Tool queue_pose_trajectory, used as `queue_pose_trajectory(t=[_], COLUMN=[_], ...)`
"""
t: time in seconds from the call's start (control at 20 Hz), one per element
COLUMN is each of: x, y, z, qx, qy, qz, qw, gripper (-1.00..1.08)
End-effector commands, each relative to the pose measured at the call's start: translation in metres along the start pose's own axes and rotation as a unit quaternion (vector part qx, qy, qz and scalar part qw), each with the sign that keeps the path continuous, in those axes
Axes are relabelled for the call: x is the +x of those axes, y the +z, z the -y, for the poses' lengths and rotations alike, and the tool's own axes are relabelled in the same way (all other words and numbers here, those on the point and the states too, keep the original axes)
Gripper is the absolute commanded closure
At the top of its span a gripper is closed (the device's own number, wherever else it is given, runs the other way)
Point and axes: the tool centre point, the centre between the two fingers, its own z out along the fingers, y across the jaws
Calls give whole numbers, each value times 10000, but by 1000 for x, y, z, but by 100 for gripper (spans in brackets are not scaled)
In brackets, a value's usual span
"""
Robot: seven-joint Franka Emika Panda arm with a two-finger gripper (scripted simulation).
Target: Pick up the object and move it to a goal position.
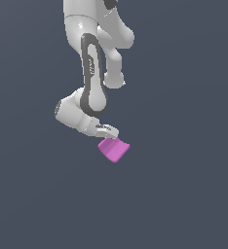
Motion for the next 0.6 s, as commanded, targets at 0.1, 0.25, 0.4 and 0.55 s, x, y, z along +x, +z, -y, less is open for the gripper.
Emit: queue_pose_trajectory(t=[0.1,0.25,0.4,0.55], x=[-17,-31,-49,-67], y=[-13,-24,-38,-52], z=[17,32,49,68], qx=[-4,-8,-11,-11], qy=[-4,-3,-2,-2], qz=[-4,-4,-5,-5], qw=[10000,10000,10000,10000], gripper=[108,108,108,108])
